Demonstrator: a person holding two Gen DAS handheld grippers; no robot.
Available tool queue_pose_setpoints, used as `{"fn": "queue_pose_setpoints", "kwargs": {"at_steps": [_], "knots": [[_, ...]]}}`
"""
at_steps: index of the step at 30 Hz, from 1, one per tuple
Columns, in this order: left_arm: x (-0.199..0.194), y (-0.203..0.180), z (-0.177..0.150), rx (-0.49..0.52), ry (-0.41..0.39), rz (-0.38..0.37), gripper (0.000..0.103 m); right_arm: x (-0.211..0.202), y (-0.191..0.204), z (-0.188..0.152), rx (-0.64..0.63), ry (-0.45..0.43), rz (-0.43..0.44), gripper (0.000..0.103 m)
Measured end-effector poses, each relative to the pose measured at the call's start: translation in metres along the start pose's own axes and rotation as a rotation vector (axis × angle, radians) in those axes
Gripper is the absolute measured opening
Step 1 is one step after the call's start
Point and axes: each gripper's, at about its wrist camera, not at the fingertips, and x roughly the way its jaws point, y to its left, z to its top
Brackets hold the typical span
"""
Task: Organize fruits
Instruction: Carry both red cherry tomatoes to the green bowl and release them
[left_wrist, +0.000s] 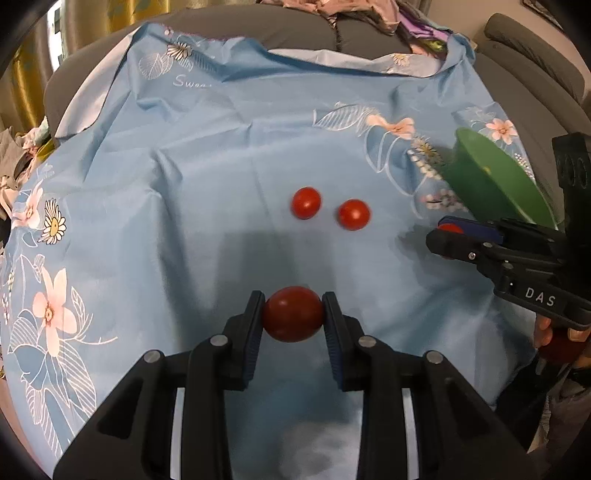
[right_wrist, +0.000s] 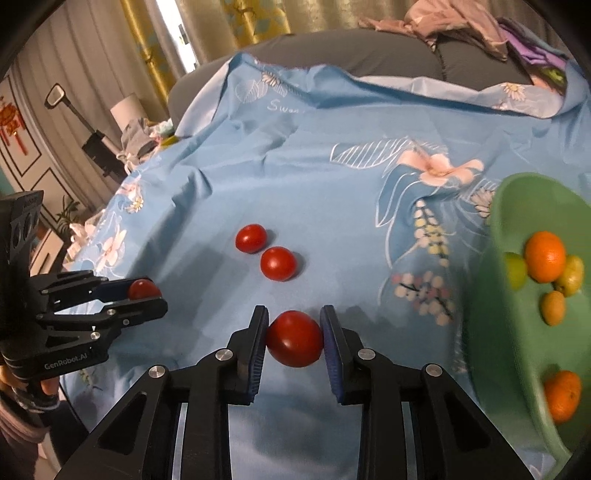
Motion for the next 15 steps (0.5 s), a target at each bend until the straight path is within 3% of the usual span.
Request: {"fn": "queue_pose_setpoints", "kwargs": {"at_steps": [15], "knots": [[-0.025, -0.045, 0.013, 0.076, -0.045, -0.020, 0.031, -0.053, -0.018, -0.007, 0.044, -0.118, -0.037, 0.031]]}}
